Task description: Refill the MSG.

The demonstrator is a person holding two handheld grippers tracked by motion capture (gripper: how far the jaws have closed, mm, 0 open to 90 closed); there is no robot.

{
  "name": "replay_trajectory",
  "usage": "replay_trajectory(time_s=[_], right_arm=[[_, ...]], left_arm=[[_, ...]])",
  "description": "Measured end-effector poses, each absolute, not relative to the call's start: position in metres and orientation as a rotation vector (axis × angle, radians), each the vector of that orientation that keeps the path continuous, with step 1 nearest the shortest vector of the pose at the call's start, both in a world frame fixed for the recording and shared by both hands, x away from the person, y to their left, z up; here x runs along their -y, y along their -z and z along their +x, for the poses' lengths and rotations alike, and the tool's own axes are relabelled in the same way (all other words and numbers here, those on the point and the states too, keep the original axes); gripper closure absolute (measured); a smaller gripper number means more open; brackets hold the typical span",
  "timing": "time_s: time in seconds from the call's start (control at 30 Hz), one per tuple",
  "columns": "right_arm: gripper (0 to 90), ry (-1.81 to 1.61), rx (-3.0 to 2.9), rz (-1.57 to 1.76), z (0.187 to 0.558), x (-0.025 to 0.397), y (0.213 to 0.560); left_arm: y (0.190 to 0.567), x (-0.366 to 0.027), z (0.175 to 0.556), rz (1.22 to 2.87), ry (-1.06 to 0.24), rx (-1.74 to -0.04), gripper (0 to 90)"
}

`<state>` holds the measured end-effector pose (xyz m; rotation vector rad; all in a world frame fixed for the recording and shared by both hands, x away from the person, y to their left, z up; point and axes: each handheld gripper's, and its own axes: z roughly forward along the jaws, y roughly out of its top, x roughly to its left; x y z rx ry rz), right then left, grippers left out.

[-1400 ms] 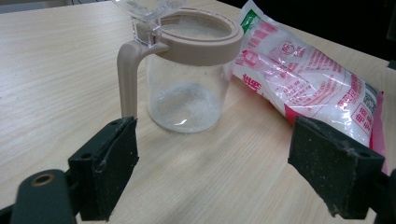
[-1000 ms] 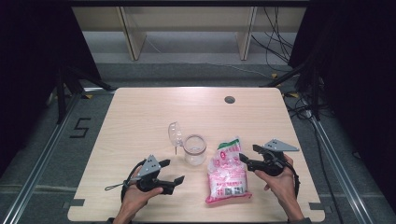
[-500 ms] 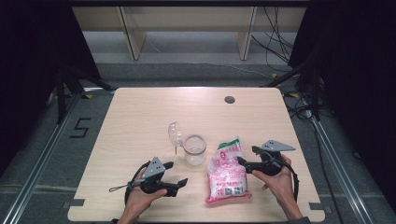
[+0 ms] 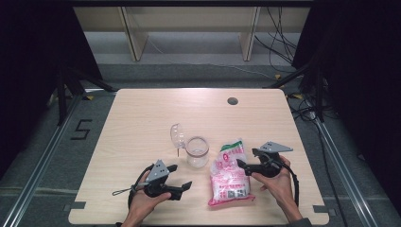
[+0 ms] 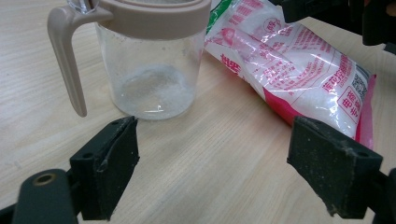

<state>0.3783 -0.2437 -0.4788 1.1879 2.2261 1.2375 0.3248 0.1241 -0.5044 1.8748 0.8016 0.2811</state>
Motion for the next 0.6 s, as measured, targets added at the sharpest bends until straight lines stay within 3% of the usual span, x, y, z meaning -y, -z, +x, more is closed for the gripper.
replay_trajectory(time_s=[0.4,0.6], right_arm=[[23.0,-1.268,-2.232,1.237,0.3851,0.2441,0.4833],[30.3,-1.271,-2.259,1.233,0.3872,0.2398,0.486]], left_arm=[[0.5036,-0.1207,0.3222,1.886,-0.262,-0.795,15.6],[0.5042,-0.1177,0.322,1.883,-0.252,-0.784,15.6]])
